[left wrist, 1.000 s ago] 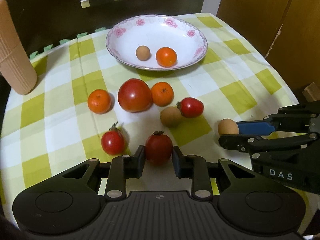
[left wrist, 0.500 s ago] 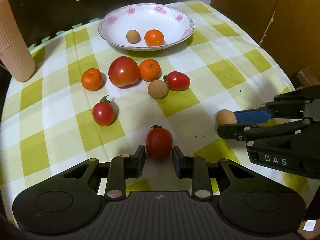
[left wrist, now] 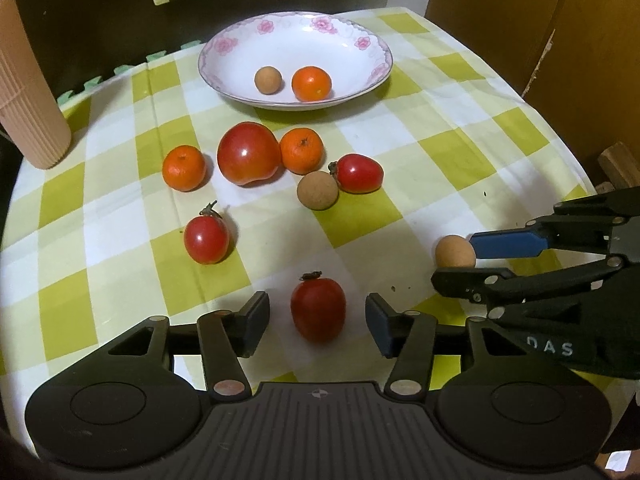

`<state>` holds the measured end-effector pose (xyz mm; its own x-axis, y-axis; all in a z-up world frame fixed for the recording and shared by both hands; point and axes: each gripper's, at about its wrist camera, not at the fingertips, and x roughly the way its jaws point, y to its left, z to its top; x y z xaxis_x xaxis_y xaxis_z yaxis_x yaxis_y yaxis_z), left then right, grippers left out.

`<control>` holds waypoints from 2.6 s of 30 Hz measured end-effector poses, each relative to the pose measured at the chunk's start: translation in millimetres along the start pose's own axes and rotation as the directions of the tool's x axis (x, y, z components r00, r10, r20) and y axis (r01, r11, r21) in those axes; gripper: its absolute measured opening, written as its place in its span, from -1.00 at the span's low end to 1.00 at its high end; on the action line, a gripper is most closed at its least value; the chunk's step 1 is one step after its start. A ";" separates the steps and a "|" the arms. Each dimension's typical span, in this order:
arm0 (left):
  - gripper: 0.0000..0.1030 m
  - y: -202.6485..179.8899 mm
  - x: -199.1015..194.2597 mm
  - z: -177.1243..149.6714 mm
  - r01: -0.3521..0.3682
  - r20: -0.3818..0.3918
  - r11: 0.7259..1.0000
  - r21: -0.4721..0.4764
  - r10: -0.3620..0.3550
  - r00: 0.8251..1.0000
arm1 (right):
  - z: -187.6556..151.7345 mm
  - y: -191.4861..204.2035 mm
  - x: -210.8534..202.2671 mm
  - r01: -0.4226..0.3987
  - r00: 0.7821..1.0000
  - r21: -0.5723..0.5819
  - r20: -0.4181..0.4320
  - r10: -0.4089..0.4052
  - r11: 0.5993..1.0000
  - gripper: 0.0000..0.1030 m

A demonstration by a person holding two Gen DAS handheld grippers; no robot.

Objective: Organize fruits
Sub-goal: 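Lift the red tomato with the left gripper while the right gripper holds the brown fruit, then carry both fruits to the bowl and open the left gripper to drop the tomato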

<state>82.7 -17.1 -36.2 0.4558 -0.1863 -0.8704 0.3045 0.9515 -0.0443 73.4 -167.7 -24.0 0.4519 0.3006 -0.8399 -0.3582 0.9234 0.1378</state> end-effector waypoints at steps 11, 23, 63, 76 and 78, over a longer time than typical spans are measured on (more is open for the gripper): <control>0.13 -0.4 1.6 0.7 -0.012 0.001 1.000 -0.006 0.012 1.000 | 2.7 1.6 -1.2 0.013 1.000 0.007 0.005 -0.013 1.000 -0.32; -0.29 -3.6 0.0 0.8 -0.016 -0.003 1.000 0.010 0.016 1.000 | 1.3 4.8 1.9 0.041 0.999 -0.027 -0.009 -0.041 0.999 -0.50; -0.32 18.7 -25.1 54.4 0.001 0.127 0.997 -0.077 0.009 0.992 | 50.0 12.1 -17.7 0.039 0.992 0.022 0.117 -0.041 0.999 -0.51; -0.32 26.9 -14.2 108.1 -0.006 0.179 0.997 -0.083 0.021 0.984 | 89.2 -10.4 -13.7 0.040 0.982 0.075 0.180 -0.053 0.996 -0.51; -0.32 29.6 -9.5 117.6 -0.003 0.181 0.996 -0.091 0.019 0.983 | 97.1 -15.2 -11.4 0.038 0.980 0.080 0.190 -0.053 0.996 -0.51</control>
<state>185.7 -16.0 28.4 0.6054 -0.2091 -0.7679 0.2257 0.9704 -0.0863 153.1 -162.0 34.5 0.6175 0.2911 -0.7307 -0.2740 0.9504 0.1471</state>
